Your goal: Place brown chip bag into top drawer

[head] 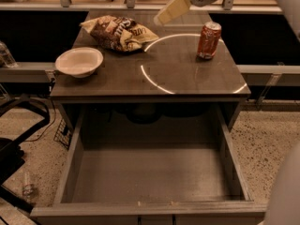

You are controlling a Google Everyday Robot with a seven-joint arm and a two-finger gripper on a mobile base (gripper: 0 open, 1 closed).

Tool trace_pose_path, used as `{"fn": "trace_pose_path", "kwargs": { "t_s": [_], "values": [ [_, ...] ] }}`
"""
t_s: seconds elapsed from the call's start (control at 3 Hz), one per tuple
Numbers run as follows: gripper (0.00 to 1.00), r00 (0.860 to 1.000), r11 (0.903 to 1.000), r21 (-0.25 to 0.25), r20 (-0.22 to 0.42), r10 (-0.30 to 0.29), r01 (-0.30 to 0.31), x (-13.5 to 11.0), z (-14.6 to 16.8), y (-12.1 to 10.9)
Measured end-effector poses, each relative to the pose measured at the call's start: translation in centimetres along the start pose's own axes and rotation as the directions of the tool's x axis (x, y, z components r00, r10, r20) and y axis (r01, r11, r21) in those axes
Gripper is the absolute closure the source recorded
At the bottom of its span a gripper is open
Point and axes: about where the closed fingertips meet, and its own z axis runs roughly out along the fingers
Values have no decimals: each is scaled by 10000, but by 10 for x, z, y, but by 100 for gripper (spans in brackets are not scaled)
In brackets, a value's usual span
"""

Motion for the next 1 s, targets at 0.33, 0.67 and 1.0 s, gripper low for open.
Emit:
{"fn": "trace_pose_path", "kwargs": {
  "t_s": [0.33,0.67,1.0],
  "values": [
    [0,9978,9978,-667,-667,11,-55,11,81,15],
    [0,9892,9846,-1662,-1432,310,-549,40,153,26],
    [0,9884,9754,-2042,-1417,547,-833,44,186,27]
  ]
}}
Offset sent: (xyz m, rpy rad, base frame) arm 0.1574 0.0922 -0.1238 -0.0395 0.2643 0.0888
